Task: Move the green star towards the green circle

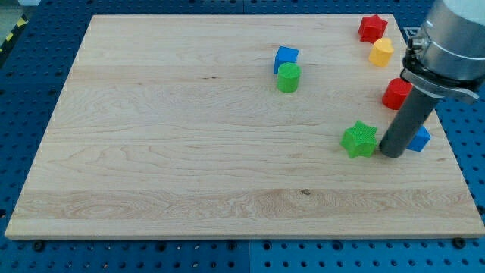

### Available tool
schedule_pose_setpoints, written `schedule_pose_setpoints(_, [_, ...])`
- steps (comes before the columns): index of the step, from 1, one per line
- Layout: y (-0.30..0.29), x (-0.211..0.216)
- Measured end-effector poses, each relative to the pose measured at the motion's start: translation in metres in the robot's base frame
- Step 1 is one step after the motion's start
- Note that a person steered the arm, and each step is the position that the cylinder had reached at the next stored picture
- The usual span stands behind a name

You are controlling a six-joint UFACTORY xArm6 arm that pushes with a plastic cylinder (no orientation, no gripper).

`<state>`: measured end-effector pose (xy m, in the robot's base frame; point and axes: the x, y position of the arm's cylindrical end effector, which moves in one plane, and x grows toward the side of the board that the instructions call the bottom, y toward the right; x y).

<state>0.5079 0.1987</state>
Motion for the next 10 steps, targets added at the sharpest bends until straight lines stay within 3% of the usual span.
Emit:
schedule_pose_setpoints(8, [-0.179, -0.011])
schedule_pose_setpoints(10, [-0.156, -0.047])
